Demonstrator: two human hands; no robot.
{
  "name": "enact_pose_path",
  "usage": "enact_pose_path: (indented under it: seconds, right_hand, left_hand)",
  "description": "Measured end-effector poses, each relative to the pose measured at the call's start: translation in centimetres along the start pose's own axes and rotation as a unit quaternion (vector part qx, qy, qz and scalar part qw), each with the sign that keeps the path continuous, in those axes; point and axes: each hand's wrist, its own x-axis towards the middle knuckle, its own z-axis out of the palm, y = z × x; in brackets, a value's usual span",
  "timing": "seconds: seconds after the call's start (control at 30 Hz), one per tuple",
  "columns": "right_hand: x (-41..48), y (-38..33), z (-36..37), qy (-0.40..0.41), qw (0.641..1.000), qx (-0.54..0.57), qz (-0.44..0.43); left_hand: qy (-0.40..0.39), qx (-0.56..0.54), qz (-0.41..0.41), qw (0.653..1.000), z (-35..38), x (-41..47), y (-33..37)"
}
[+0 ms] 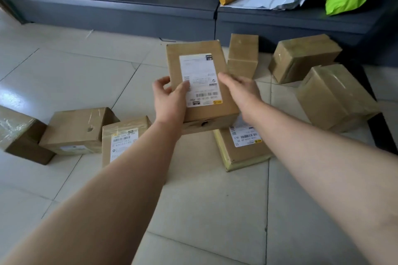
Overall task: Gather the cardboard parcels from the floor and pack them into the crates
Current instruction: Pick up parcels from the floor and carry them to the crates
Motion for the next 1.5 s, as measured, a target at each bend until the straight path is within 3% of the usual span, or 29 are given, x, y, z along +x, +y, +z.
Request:
enact_pose_path:
  seconds: [0.17, 0.33, 0.5, 0.63, 0.8, 0.93, 1.0, 1.07, 1.23, 1.37, 1.5]
  right_hand:
    - [0.8, 0.1, -5.4, 0.067, 0.996, 0.056, 0.028]
    - [1.4, 3.6, -8.8, 0.089, 0.990, 0.049, 0.094]
    - [1.2, 7.2, -9.6, 0.008, 0.981, 0.003, 0.195]
    - [1.5, 8.8, -8.7, -0.094, 0.958, 0.080, 0.257]
    - [2.9, 10.1, -7.5, -0.139, 0.948, 0.027, 0.286]
    - [3.0, 9.9, -6.2, -0.182, 0.936, -0.018, 0.302]
    - [2.1, 9.0, -5.4, -0.214, 0.927, 0.009, 0.308]
    - [1.8, 8.8, -4.7, -0.232, 0.924, 0.076, 0.294]
    - [-0.5, 7.5, -3.8, -0.229, 0.915, 0.158, 0.292]
    - [-4.1, 6.9, -4.0, -0.224, 0.889, 0.204, 0.343]
    - [-8.1, 4.2, -5.5, -0.215, 0.880, 0.179, 0.384]
  left_hand:
    - [-0.082, -0.091, -0.102, 0.987, 3.7, -1.7, -0.9]
    - [-0.104, -0.037, -0.140, 0.984, 6.6, -3.6, -3.1]
    - [-0.083, 0.076, -0.170, 0.979, 6.3, -3.3, -5.3]
    - [-0.193, 0.029, -0.199, 0.960, 5.2, -2.5, -6.3]
    - [-0.229, -0.005, -0.213, 0.950, 3.4, -1.3, -6.5]
    - [-0.224, -0.013, -0.281, 0.933, 1.1, 0.0, -6.7]
    - [-0.221, -0.053, -0.314, 0.922, 0.2, 0.9, -7.8]
    - [-0.222, -0.066, -0.296, 0.927, 0.5, 0.4, -7.5]
    - [-0.183, -0.157, -0.297, 0.924, 0.5, -2.5, -6.7]
    - [-0.156, -0.129, -0.328, 0.923, -0.6, -4.8, -5.4]
    - [-0.134, -0.126, -0.378, 0.907, -1.9, -8.8, -2.4]
